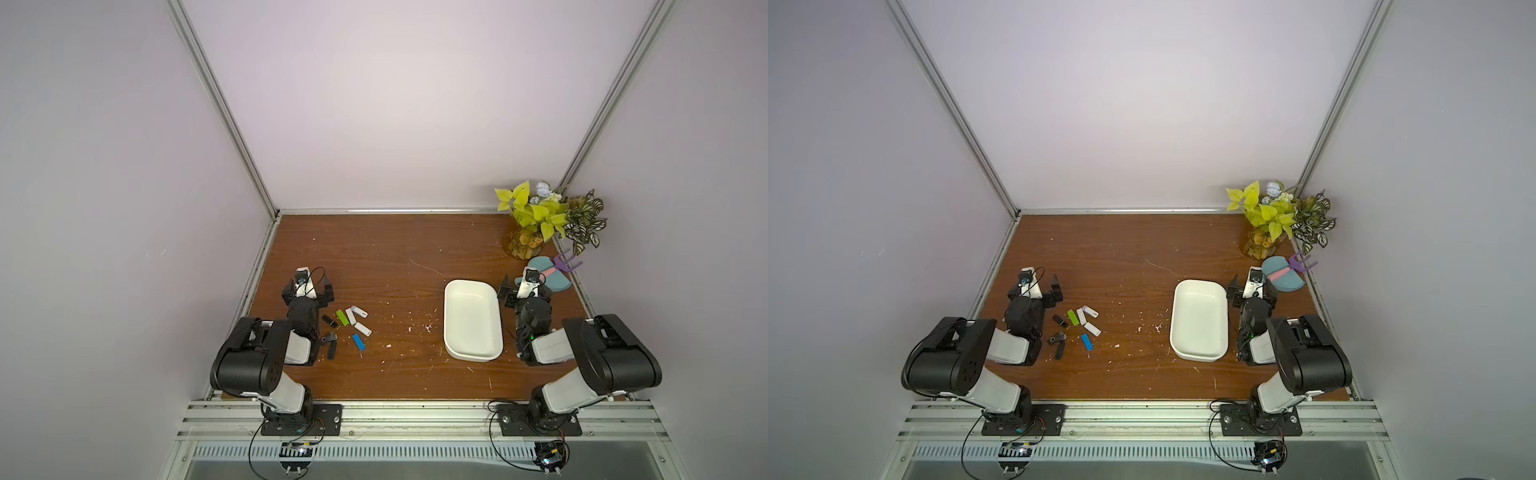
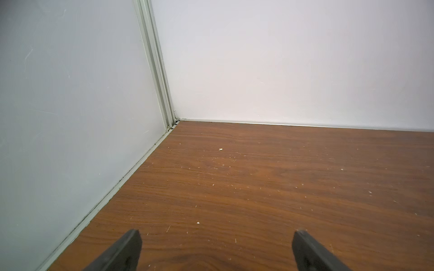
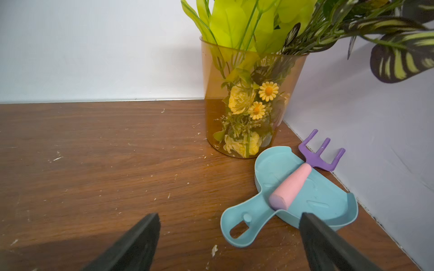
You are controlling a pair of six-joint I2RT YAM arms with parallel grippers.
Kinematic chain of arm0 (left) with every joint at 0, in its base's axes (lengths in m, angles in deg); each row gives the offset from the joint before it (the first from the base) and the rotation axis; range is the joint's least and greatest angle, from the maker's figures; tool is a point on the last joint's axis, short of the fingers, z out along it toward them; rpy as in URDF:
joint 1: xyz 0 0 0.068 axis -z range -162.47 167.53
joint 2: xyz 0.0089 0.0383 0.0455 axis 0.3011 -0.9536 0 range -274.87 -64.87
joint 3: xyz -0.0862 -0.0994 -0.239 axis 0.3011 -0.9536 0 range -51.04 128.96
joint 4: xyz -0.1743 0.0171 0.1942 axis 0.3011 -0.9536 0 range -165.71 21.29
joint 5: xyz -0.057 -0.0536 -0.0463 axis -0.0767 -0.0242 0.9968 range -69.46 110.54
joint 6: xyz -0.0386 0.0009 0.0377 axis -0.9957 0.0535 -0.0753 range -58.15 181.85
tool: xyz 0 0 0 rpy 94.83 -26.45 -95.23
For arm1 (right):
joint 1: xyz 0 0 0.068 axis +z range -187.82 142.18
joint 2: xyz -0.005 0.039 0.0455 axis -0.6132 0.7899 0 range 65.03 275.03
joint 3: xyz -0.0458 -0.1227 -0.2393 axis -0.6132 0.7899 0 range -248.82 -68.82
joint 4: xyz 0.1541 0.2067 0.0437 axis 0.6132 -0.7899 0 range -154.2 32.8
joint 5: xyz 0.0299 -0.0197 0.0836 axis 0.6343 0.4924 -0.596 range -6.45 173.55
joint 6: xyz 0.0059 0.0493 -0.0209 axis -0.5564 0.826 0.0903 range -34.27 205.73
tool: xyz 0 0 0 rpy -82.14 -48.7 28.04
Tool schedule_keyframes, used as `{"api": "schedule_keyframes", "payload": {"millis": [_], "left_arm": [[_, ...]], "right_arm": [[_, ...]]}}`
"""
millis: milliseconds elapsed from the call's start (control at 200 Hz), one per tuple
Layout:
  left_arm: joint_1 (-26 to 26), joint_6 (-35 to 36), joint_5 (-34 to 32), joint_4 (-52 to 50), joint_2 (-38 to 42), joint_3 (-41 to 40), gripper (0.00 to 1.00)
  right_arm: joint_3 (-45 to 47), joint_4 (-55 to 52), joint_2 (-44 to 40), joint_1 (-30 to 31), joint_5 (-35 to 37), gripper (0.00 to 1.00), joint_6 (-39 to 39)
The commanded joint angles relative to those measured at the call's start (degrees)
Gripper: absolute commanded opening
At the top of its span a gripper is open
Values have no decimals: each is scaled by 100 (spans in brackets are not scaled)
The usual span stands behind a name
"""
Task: Put the usb flash drive into the storage box
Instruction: Pick up the USB flash from the center of the board.
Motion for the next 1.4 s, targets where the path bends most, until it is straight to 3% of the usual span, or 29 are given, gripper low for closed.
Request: {"api": "schedule_keyframes", "payload": {"millis": [0, 485, 580, 681, 736, 806, 876, 921, 981, 1076, 1131, 1201, 1296, 1391], "left_arm": [[24, 81, -49, 99, -19, 28, 99], [-46, 57, 83, 95, -18, 31, 99], [100, 76, -338, 99, 64, 15, 99], [332, 268, -726, -83, 429, -2, 99], [502, 393, -1031, -350, 812, -11, 99], [551, 464, -965, -527, 1462, -153, 99], [551, -360, -1294, -776, 2228, -329, 99], [500, -1700, -1643, -1872, 2835, -222, 99], [60, -2674, -850, -3120, 3362, 62, 99], [-46, -2858, -68, -3894, 3627, 348, 99], [-6, -2724, 677, -4204, 3524, 540, 99], [36, -3133, 851, -4727, 3305, 681, 99], [40, -3476, 1127, -6088, 3168, 1021, 100], [94, -3655, 1205, -7431, 2996, 1433, 87]], "right_arm": [[34, 353, -29, 34, -75, 99, -60], [2, 275, -36, 27, -74, 99, -34], [2, 274, -33, 27, -70, 99, -34], [14, 290, -49, 26, -43, 99, -34], [54, 290, -160, 122, 367, 99, 13], [59, 61, -418, 156, 141, 100, -150], [-49, -415, -992, 611, 1323, 100, -363], [-191, -1105, -1561, 819, 1610, 100, -461], [-364, -2240, -2434, 899, 1100, 100, -294], [-345, -3125, -3813, 848, 27, 100, 700], [-114, -3083, -4436, 831, 27, 100, 1683], [-15, -3648, -5292, 801, 49, 100, 2983], [-68, -3699, -5937, 810, -1736, 99, 2363], [-243, -4191, -5919, 937, -1934, 85, 2516]]}}
